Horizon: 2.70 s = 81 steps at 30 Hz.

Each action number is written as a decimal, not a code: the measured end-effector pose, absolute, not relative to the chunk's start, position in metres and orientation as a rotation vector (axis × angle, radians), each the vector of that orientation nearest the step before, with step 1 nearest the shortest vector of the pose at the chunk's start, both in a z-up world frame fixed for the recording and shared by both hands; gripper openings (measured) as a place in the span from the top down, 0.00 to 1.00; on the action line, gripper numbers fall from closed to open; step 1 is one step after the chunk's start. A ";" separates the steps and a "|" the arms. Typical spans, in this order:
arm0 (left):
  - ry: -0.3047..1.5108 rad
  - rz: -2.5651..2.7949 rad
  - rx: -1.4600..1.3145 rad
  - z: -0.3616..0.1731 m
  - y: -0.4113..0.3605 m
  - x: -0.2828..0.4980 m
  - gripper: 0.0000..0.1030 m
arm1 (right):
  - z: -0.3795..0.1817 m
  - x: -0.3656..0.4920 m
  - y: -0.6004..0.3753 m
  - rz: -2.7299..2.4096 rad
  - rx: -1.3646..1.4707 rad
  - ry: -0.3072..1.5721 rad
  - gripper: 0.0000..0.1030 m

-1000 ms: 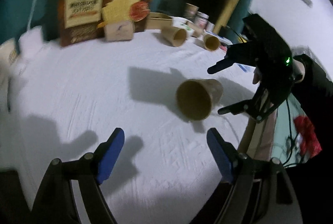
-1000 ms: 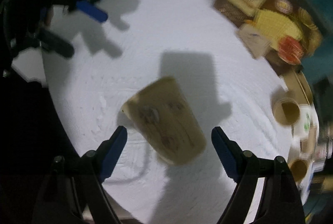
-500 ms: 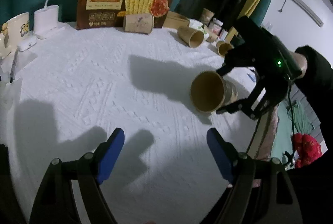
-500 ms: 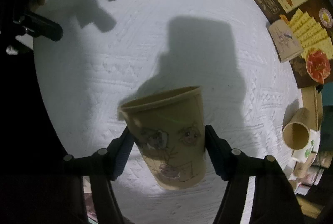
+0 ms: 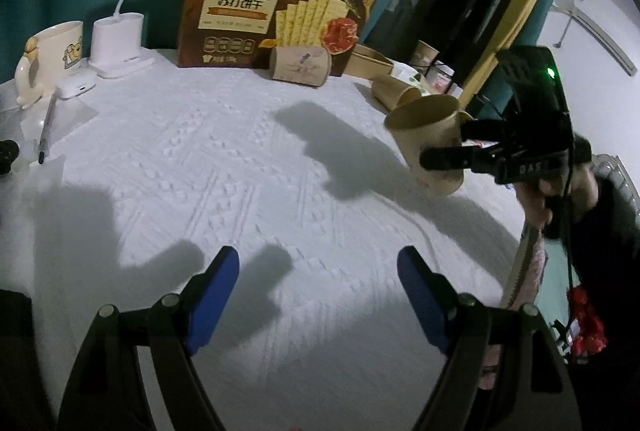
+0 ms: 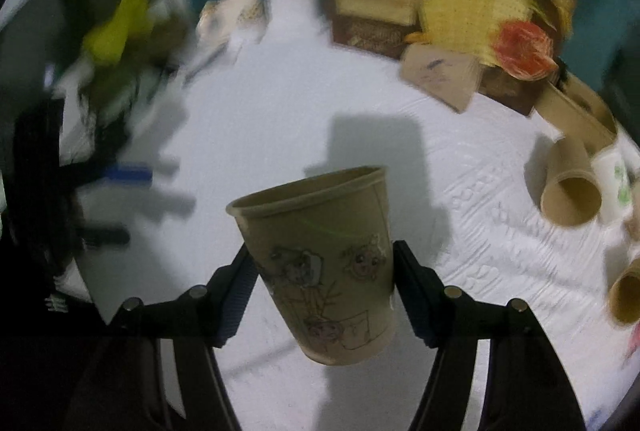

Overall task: Flip cup upright
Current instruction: 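Grasp the drawn cup with the right gripper while the left gripper releases it, then rotate the cup mouth-up in the right gripper and lower it onto the table, then open the right gripper and pull it back from the upright cup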

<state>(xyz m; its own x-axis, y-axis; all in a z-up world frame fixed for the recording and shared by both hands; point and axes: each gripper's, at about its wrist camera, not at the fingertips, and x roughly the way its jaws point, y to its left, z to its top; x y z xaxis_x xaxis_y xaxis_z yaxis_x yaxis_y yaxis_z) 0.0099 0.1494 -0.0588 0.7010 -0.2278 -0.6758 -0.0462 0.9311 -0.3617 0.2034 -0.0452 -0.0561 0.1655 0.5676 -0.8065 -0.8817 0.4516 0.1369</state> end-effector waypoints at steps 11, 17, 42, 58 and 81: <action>0.795 0.003 -0.354 -0.057 0.163 0.025 0.21 | -0.075 0.218 -0.098 0.976 0.279 0.842 0.38; 0.792 0.016 -0.360 -0.059 0.162 0.027 0.21 | -0.086 0.215 -0.111 0.966 0.421 0.807 0.38; 0.806 0.004 -0.343 -0.066 0.143 0.019 0.21 | -0.104 0.136 -0.099 0.738 0.002 0.680 0.38; 0.790 -0.020 -0.274 -0.060 0.123 -0.005 0.21 | -0.115 0.097 -0.117 0.661 -0.051 0.724 0.37; 0.745 -0.082 -0.083 -0.036 0.049 -0.014 0.13 | -0.103 0.043 -0.224 0.455 0.026 0.731 0.35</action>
<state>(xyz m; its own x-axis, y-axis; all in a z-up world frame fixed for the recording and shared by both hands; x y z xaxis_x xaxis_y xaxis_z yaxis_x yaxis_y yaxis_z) -0.0141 0.0493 -0.0362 0.7321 -0.1040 -0.6732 0.0451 0.9935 -0.1044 0.0431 -0.2236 -0.1029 0.6515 0.4101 -0.6382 -0.3921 0.9022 0.1795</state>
